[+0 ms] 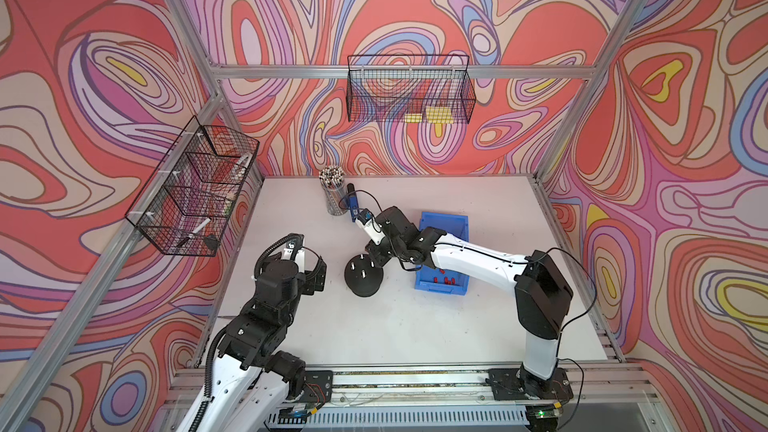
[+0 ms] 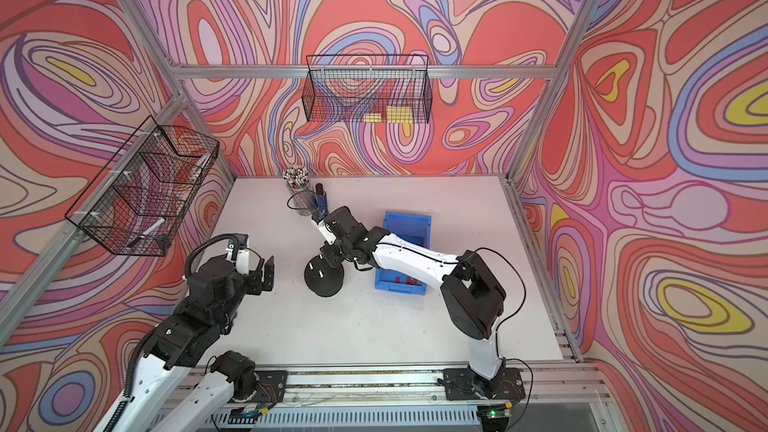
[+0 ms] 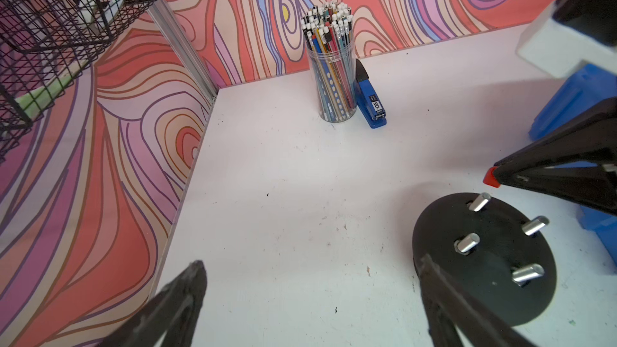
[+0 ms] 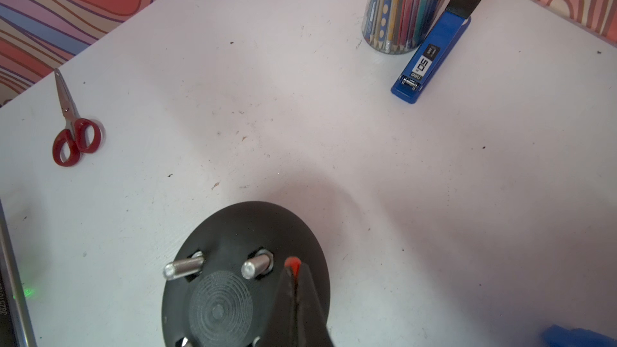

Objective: Cover the protruding screws with screw protection sleeves
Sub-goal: Attach the screw protection sleeve to the screw.

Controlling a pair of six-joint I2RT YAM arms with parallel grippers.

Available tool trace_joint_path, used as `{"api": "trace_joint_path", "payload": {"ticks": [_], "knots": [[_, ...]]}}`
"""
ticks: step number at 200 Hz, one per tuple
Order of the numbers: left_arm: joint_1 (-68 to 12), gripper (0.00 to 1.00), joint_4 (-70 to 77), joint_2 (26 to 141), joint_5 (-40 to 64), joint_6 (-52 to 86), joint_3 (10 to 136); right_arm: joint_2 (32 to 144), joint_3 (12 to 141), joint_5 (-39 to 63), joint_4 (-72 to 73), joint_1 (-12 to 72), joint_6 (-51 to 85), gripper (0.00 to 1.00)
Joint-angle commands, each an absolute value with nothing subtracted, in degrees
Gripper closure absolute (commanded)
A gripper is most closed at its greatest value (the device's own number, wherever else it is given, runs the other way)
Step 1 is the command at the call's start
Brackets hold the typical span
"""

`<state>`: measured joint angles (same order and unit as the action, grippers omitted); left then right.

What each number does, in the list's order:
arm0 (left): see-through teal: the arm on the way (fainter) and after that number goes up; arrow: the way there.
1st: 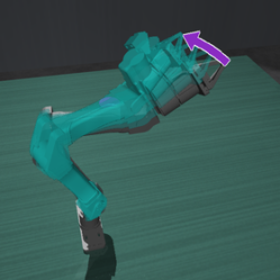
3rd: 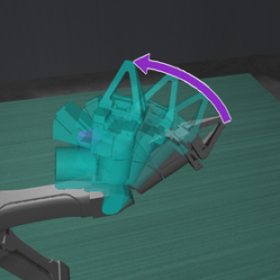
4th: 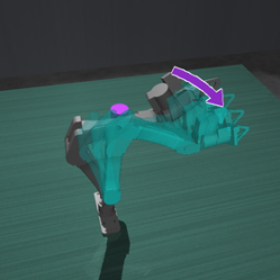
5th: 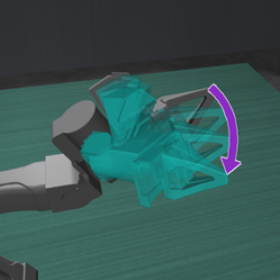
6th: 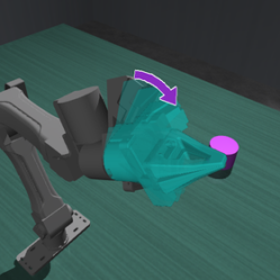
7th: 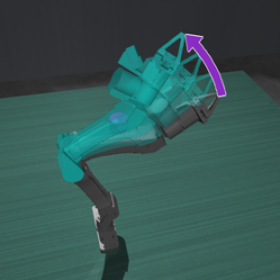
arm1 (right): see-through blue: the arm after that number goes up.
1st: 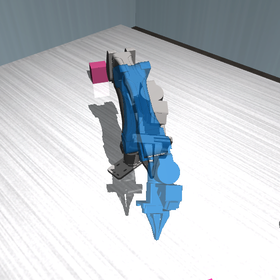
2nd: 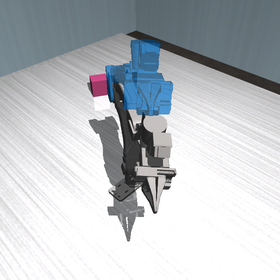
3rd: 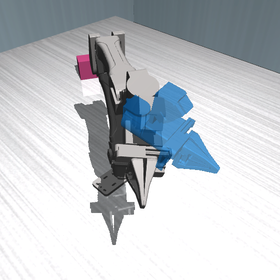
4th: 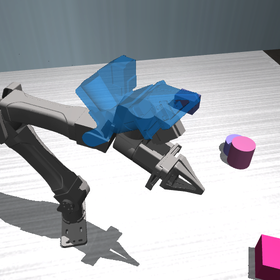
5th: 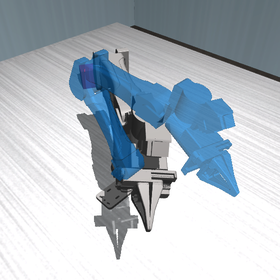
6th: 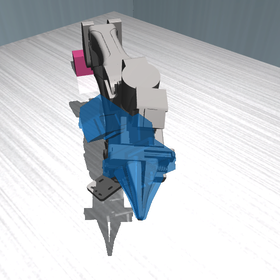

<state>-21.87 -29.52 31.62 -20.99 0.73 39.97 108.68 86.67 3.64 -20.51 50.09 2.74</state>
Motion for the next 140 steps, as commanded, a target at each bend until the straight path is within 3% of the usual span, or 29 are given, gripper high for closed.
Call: {"api": "trace_joint_path", "payload": {"ticks": [1, 140], "knots": [[-21.97, 0.01, -28.04, 31.86, -22.24, 1.32, 39.42, 107.7, 87.93, 4.02, -19.38, 50.53, 3.67, 1.0], [-21.66, 0.01, -28.12, 31.73, -22.06, 1.49, 39.33, 108.68, 88.46, 8.44, -19.6, 50.54, 5.14, 1.0]]}}
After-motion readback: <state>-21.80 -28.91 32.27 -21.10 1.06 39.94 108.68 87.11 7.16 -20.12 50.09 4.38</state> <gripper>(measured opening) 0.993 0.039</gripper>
